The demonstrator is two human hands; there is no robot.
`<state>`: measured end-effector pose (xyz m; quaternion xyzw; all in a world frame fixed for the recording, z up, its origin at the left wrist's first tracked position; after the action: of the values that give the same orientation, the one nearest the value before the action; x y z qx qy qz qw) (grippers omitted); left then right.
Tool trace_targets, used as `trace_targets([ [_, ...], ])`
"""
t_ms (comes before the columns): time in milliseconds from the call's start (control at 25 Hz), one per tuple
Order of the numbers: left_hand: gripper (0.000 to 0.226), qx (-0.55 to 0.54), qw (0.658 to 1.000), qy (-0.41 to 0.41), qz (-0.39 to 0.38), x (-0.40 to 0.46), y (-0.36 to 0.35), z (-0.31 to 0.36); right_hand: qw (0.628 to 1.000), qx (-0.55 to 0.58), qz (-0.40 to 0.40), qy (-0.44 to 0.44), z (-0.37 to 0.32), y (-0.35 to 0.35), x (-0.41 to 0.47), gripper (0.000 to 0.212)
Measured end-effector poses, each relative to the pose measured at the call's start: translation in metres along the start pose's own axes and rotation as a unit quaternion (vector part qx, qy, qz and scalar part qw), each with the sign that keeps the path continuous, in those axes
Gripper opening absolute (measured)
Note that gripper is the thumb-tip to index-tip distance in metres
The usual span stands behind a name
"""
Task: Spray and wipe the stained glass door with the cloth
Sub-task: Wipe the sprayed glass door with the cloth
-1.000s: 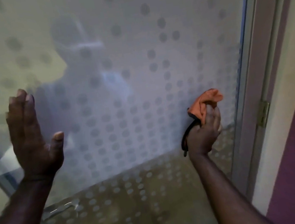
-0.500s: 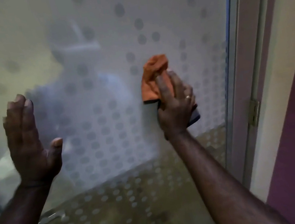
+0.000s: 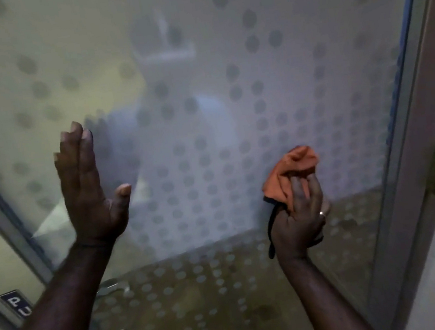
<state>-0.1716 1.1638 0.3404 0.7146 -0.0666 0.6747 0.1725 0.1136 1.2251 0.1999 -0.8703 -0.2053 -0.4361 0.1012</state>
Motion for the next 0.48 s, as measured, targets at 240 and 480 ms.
trace_targets([
  [240, 0.079, 0.010, 1.000, -0.007, -0.003, -0.004, -0.002, -0.003, 0.990, 0.053, 0.041, 0.122, -0.072, -0.009, 0.062, 0.055],
  [480, 0.077, -0.004, 1.000, 0.010, 0.004, 0.001, 0.002, -0.006, 0.993, 0.020, 0.115, 0.003, -0.011, -0.003, 0.105, 0.066],
])
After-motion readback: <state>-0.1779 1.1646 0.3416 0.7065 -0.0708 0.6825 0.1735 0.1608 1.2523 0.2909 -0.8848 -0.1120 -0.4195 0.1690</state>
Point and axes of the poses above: each hand's wrist, its own x-axis towards the middle knuckle, its own y-axis out of the back of the hand, z = x × y, the point moved 2 cm from there along x, towards the middle knuckle, and after that the axes turned 2 degrees about y, right-handed, at the moved point
